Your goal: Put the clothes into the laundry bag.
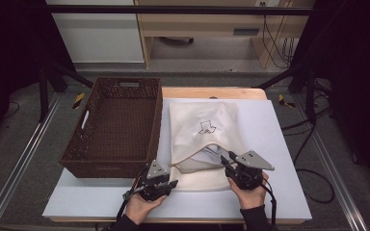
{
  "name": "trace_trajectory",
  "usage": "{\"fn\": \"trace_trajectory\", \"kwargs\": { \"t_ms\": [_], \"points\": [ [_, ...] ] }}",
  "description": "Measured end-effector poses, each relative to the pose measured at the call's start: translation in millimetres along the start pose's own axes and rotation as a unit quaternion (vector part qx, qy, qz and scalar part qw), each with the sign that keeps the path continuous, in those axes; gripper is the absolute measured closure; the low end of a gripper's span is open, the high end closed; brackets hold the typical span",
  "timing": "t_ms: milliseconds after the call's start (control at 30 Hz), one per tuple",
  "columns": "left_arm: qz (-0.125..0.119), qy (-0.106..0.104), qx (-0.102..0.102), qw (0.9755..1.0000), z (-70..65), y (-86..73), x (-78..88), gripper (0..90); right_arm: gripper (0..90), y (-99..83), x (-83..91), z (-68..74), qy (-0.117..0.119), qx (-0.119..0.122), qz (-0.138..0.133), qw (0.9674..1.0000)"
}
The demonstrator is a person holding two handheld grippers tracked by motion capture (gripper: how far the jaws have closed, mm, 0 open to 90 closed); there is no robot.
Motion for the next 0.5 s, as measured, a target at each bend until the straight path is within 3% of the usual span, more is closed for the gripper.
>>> {"fn": "trace_trajectory", "kwargs": {
  "t_ms": [167, 333, 400, 500],
  "points": [
    [0.003, -0.005, 0.008, 1.0, 5.1, 1.2, 1.8, 64.1, 60.1, 3.7, -16.3, -8.6, -0.022, 0.003, 0.018, 0.9996],
    [0.012, -0.007, 0.009, 0.9999, 4.2, -2.7, -0.5, 78.6, 85.7, 0.3, -23.8, -13.4, -0.044, 0.011, 0.035, 0.9984],
    [0.012, -0.012, 0.009, 0.9998, 3.0, -2.3, 0.1, 81.9, 88.2, -0.2, -18.9, -14.5, -0.048, 0.02, 0.034, 0.9981],
    [0.014, -0.018, 0.008, 0.9997, 1.8, -2.3, 2.2, 84.0, 88.9, -2.1, -8.7, -16.1, -0.034, 0.019, 0.037, 0.9986]
  ]
}}
Point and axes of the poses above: each handheld gripper's, and its own axes: x roughly backward along the jaws, y roughly out of its top, z roughly to its left, the point moved 8 cm from there along -x, roughly forward along the jaws, and after that the axes turned 9 degrees about -x, right-handed, at the moved point
